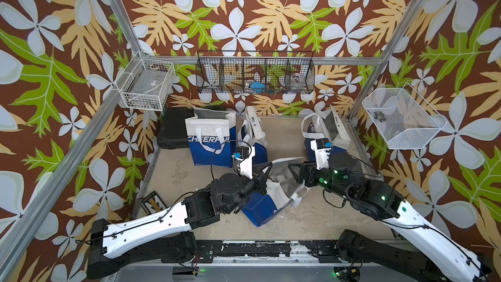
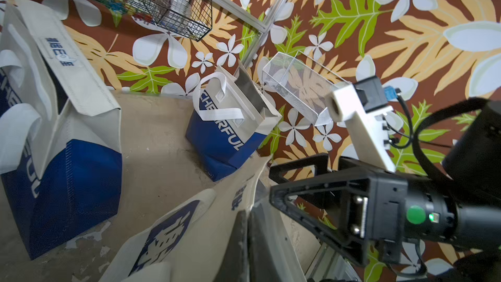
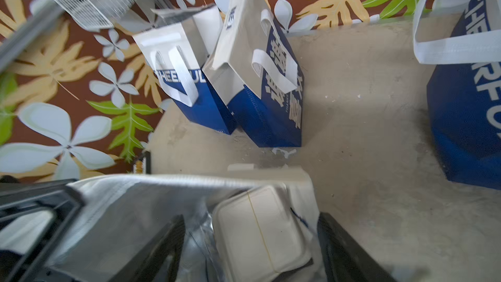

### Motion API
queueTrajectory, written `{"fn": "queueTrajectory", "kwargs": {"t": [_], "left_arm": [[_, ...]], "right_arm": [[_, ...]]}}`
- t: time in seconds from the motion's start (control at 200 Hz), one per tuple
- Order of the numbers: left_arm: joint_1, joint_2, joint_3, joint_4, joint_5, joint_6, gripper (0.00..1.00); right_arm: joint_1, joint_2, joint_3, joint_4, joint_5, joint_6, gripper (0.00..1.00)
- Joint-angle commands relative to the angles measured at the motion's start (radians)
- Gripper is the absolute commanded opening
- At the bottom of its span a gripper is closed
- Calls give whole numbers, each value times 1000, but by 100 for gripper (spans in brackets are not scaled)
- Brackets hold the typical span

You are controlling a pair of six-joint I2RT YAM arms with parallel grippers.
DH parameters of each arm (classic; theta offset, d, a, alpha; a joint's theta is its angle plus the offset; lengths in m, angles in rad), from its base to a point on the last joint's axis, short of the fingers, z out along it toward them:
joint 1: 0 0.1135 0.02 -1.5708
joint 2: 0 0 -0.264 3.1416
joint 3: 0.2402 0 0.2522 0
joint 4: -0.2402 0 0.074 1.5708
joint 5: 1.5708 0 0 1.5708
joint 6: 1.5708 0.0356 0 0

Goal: Open the takeout bag
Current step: Open the takeout bag at the center of the board.

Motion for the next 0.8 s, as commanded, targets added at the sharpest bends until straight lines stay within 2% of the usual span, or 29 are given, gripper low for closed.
{"fn": "queueTrajectory", "kwargs": {"t": [0.0, 0.09, 0.195, 0.39, 0.661, 0.796], "left_arm": [[24, 3, 13, 9, 55, 66, 0], [53, -5, 0, 4, 112, 78, 0], [103, -24, -21, 9, 203, 86, 0], [211, -41, -52, 25, 420, 87, 0], [267, -57, -80, 28, 483, 66, 0], [299, -58, -88, 36, 550, 49, 0]], "right_arm": [[0, 24, 51, -36, 59, -147, 80], [-1, 44, 78, -34, 91, -239, 81], [-1, 55, 63, -5, 68, -340, 82], [-1, 46, 8, 84, -66, -486, 81], [-5, 164, 45, 69, -49, -506, 81], [-8, 187, 73, 92, -53, -527, 83]]}}
